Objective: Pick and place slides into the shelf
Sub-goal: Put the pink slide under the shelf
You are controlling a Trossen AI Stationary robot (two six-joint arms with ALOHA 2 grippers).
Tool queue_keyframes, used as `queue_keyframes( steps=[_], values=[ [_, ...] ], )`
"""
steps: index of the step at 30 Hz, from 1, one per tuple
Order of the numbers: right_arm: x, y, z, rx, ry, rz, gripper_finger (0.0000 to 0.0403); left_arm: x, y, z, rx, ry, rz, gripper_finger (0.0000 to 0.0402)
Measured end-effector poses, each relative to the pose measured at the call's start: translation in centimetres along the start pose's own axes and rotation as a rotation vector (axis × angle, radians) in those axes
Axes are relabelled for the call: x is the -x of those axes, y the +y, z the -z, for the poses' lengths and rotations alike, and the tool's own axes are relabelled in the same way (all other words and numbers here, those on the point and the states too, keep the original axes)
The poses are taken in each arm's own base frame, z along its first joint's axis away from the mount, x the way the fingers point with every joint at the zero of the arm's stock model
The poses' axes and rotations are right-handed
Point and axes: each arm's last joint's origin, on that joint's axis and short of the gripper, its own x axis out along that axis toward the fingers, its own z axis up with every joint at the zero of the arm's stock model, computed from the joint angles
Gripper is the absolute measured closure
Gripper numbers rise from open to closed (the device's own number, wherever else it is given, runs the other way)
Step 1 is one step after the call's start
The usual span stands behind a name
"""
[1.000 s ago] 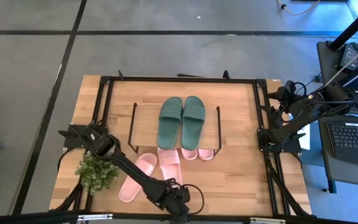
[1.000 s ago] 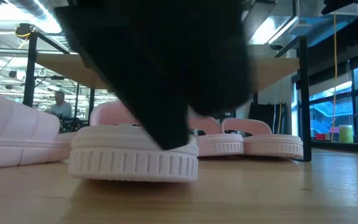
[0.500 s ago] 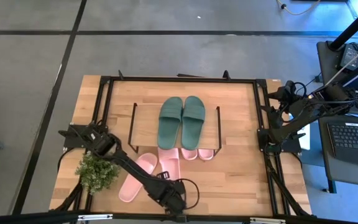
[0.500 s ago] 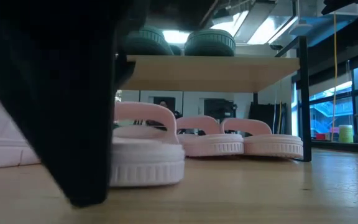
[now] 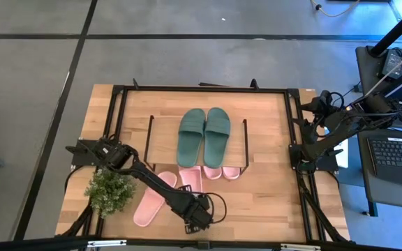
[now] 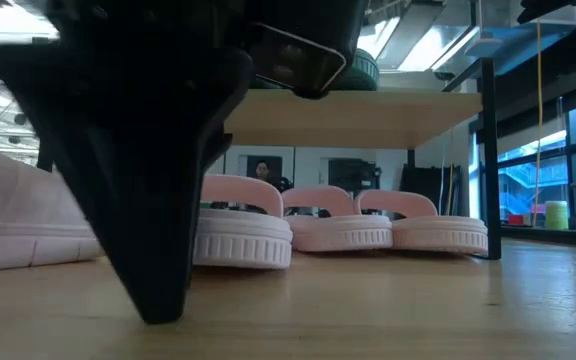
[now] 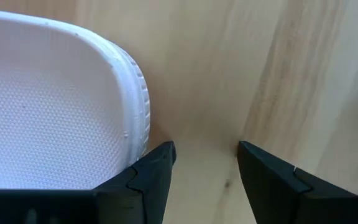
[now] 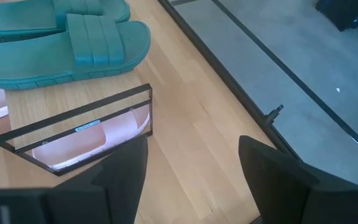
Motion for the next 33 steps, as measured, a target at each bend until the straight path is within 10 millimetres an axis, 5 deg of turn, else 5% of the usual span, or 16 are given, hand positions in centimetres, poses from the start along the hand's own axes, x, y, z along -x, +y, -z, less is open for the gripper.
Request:
queue_keyframes(
  steps=[33],
  values=[
    [0.0, 0.0, 0.0, 0.005, 0.0, 0.0, 0.015, -0.6, 4.6, -2.3, 0.08, 0.036, -0.195, 0.0225]
  ],
)
